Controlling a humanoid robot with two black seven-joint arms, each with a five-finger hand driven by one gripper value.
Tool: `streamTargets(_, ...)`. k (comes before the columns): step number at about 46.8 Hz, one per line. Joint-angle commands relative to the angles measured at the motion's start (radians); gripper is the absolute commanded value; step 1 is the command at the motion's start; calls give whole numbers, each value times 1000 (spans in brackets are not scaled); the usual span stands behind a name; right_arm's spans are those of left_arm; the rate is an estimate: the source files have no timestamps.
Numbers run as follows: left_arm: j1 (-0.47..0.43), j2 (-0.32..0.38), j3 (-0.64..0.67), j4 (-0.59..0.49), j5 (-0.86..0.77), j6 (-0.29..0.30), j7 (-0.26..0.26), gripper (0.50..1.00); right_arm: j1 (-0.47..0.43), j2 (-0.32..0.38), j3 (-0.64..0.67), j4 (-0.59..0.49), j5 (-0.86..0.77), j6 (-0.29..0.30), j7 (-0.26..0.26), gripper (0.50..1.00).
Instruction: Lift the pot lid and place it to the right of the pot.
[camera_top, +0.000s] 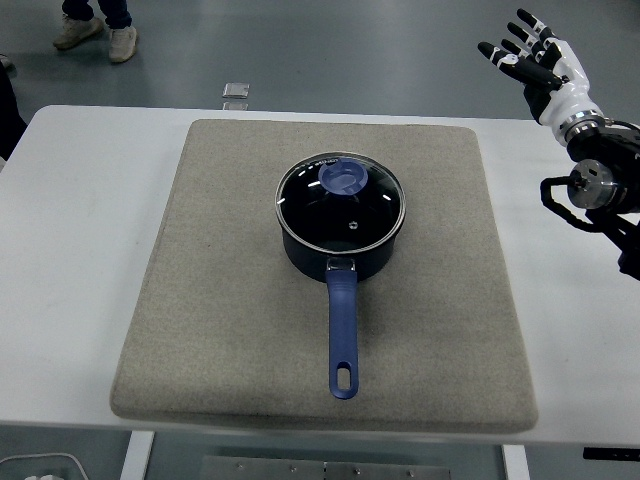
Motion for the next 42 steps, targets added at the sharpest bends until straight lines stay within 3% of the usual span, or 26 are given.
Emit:
streamTargets(1, 0, 0, -1, 1, 0, 0, 0, 1000, -1, -5, -1, -2, 0, -2, 0, 950)
streamTargets(42, 0, 0, 1, 1, 0, 0, 0, 1000, -31, -10, -8, -4, -3, -3, 1, 950)
